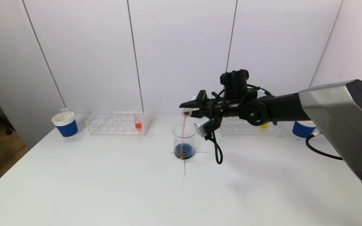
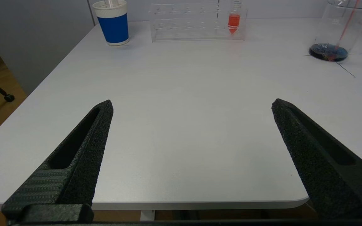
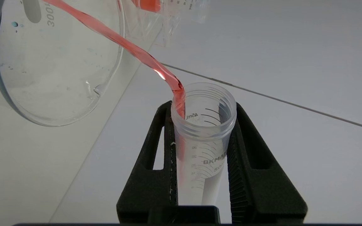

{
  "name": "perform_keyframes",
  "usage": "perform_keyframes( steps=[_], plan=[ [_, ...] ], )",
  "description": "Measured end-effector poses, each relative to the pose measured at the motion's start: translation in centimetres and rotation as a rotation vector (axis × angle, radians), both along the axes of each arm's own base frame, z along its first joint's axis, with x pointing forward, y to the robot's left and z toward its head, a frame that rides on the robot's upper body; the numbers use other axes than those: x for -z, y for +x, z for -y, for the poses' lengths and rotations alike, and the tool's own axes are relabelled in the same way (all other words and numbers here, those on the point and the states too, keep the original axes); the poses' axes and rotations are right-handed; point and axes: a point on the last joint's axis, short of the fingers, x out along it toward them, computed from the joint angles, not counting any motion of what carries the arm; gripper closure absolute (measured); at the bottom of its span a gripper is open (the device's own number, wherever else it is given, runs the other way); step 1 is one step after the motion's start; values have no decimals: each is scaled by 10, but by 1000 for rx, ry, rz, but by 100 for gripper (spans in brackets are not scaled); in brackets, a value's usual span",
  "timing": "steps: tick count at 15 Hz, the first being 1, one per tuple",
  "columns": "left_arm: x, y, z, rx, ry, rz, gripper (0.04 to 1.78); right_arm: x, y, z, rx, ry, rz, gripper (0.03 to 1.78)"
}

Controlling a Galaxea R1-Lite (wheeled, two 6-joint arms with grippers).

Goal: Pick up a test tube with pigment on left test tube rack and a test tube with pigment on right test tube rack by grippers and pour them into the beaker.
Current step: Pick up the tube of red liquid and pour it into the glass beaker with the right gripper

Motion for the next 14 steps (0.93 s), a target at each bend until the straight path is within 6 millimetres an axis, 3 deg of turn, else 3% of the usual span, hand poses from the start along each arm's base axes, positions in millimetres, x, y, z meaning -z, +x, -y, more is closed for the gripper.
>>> perform_keyframes(
  steps=[14],
  plan=[
    [0, 0, 0, 0, 0, 0, 6, -12, 0, -3, -30, -43, 173, 130]
  ],
)
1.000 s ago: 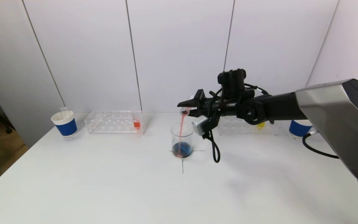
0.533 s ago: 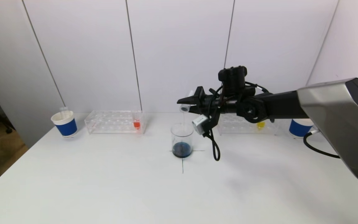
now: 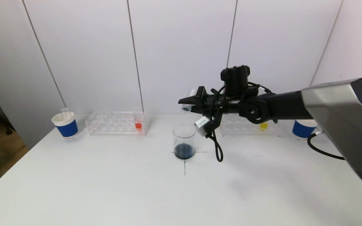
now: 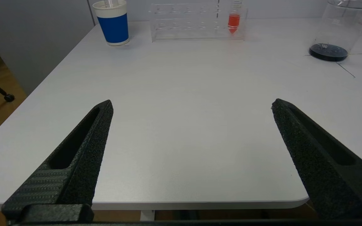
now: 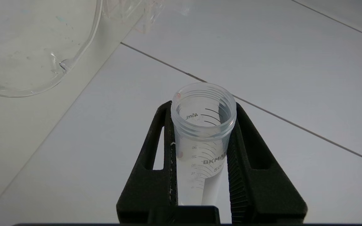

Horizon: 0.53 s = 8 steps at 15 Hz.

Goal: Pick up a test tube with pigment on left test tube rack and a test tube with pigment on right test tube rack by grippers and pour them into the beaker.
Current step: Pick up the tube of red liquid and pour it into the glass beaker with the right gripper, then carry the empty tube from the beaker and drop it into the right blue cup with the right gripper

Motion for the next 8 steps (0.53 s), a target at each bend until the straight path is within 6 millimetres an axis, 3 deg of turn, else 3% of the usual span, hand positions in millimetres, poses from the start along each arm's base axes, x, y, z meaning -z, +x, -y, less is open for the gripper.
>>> perform_keyframes(
  steps=[8],
  plan=[
    [0, 0, 0, 0, 0, 0, 6, 5, -2, 0, -3, -5, -38, 130]
  ],
)
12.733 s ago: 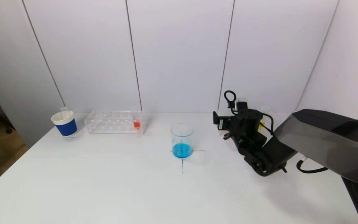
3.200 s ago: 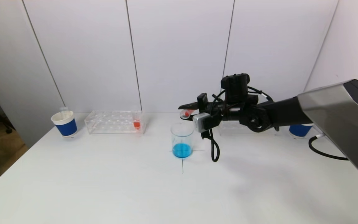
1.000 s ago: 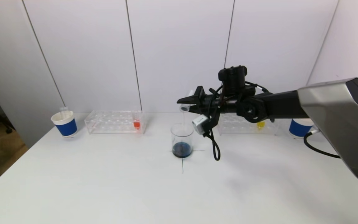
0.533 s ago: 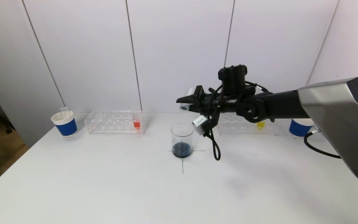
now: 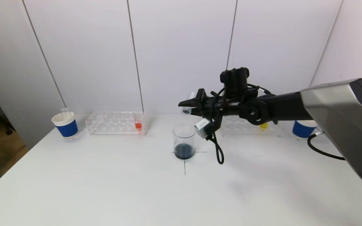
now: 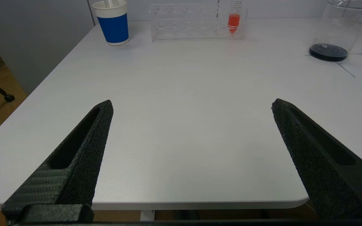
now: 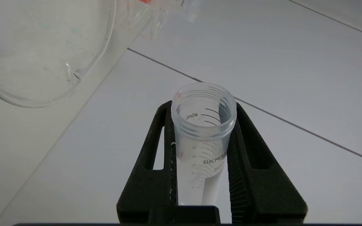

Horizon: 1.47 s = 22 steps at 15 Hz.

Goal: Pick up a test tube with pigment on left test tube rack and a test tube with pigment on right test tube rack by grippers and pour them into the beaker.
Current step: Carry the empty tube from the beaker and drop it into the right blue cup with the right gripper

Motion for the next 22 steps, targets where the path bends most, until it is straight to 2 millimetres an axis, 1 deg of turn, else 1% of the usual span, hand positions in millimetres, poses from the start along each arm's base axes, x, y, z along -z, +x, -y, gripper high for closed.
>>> perform_keyframes(
  steps=[4, 7, 9, 11, 13, 19, 22],
  plan=[
    [0, 0, 0, 0, 0, 0, 6, -4, -3, 7, 46, 61, -120, 130],
    [0, 0, 0, 0, 0, 0, 6, -15, -7, 10, 101, 155, -275, 130],
    [0, 0, 0, 0, 0, 0, 6, -29, -9, 13, 145, 250, -371, 130],
    [0, 0, 0, 0, 0, 0, 6, -45, -9, 15, 196, 375, -429, 130],
    [0, 0, 0, 0, 0, 0, 6, -61, -10, 17, 279, 516, -529, 130],
    [0, 0, 0, 0, 0, 0, 6, -98, -15, 25, 463, 888, -821, 130],
    [0, 0, 0, 0, 0, 0, 6, -127, -17, 39, 529, 1102, -893, 130]
  ],
)
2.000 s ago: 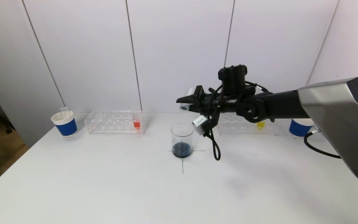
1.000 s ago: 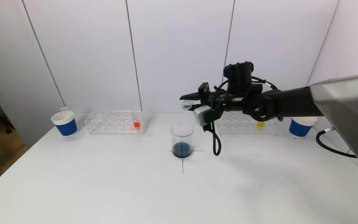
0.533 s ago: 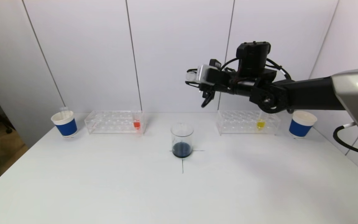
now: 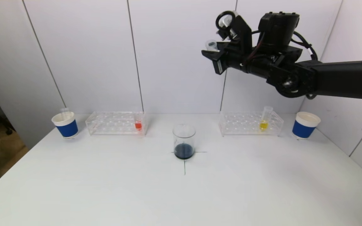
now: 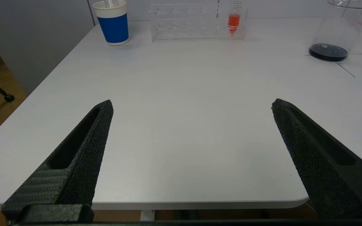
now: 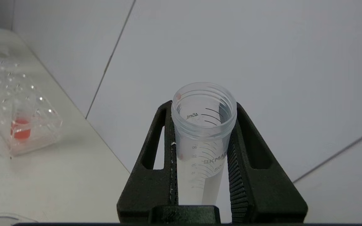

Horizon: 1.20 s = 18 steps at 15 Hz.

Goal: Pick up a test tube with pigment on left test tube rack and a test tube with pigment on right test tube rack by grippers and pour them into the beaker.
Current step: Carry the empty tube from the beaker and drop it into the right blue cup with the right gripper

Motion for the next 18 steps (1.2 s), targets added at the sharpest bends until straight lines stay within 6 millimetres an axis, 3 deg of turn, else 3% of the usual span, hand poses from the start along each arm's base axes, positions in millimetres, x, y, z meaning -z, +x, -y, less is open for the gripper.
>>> perform_keyframes(
  steps=[4, 7, 12, 18],
  plan=[
    [0, 0, 0, 0, 0, 0, 6, -32, -8, 32, 205, 198, -91, 130],
    [0, 0, 0, 0, 0, 0, 6, -51, -5, 68, 398, 325, -82, 130],
    [0, 0, 0, 0, 0, 0, 6, -53, -1, 151, 674, 424, -183, 130],
    [0, 0, 0, 0, 0, 0, 6, -43, -2, 246, 932, 489, -177, 130]
  ],
)
